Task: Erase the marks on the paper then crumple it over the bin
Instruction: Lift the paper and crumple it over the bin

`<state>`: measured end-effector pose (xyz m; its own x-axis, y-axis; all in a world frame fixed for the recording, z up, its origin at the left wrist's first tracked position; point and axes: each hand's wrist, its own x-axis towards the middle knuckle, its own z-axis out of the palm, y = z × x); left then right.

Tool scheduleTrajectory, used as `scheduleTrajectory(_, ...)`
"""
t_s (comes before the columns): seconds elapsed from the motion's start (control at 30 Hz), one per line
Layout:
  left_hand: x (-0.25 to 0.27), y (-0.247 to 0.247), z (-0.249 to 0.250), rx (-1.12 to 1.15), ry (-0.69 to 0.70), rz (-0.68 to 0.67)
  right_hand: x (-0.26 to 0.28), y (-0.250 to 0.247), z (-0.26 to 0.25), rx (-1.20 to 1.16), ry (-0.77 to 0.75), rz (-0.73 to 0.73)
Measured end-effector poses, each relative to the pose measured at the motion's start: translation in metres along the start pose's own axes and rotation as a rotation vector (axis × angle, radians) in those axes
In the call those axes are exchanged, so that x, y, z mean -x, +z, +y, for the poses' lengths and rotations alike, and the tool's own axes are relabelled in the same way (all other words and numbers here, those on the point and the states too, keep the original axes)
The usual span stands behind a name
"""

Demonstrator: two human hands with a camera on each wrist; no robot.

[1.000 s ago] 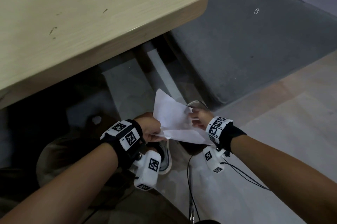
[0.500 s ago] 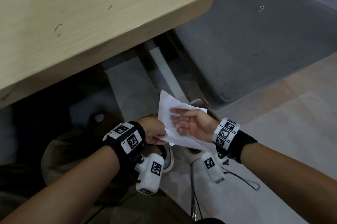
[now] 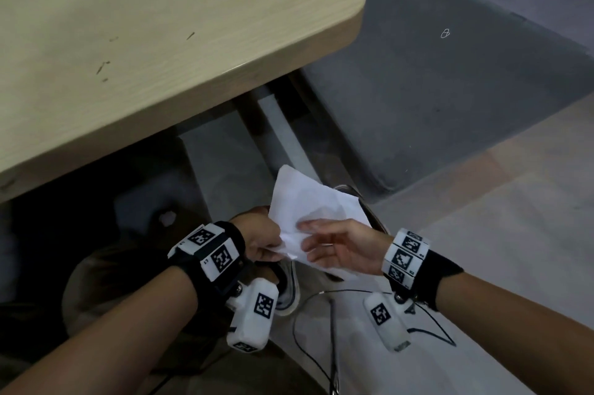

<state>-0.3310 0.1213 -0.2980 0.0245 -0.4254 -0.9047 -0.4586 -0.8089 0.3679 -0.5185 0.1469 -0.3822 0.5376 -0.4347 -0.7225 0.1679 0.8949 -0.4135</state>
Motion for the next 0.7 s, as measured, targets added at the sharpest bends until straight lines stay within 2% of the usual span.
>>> scheduleTrajectory(0.1,0.007,-0.003,0.005,-0.015,0.053,0.024,-0.012,-0.016,0.001,0.119,0.020,0.388)
scheduleTrajectory(0.13,0.008,-0.005,0.007,-0.013,0.062,0.024,-0.014,-0.022,-0.001,0.176,-0.005,0.487)
scheduleTrajectory(0.17,0.009,-0.007,0.008,-0.011,0.063,0.025,-0.014,-0.023,-0.005,0.215,-0.040,0.504)
scheduleTrajectory(0.2,0.011,-0.009,0.010,-0.013,0.059,0.028,-0.013,-0.021,-0.007,0.215,-0.086,0.439)
scheduleTrajectory(0.27,0.013,-0.011,0.010,-0.021,0.041,0.031,-0.004,-0.005,-0.013,0.097,-0.133,0.192)
scheduleTrajectory(0.33,0.016,-0.010,0.011,-0.032,0.032,0.028,0.006,0.011,-0.017,0.046,-0.121,-0.033)
scheduleTrajectory(0.37,0.018,-0.009,0.011,-0.040,0.044,0.029,0.007,0.014,-0.016,0.058,-0.101,-0.085)
scheduleTrajectory(0.4,0.020,-0.009,0.012,-0.048,0.059,0.033,0.006,0.012,-0.015,0.083,-0.080,-0.066)
scheduleTrajectory(0.43,0.022,-0.009,0.013,-0.057,0.078,0.039,0.003,0.007,-0.014,0.100,-0.058,0.015)
scheduleTrajectory(0.53,0.027,-0.013,0.015,-0.034,0.118,0.036,-0.007,-0.020,-0.011,0.215,-0.031,0.399)
scheduleTrajectory(0.57,0.028,-0.015,0.015,-0.027,0.128,0.045,-0.008,-0.024,-0.011,0.267,-0.038,0.440)
scheduleTrajectory(0.6,0.030,-0.017,0.015,-0.023,0.129,0.053,-0.008,-0.024,-0.013,0.290,-0.061,0.411)
scheduleTrajectory(0.7,0.031,-0.019,0.015,-0.056,0.103,0.041,-0.001,0.005,-0.022,0.159,-0.157,0.101)
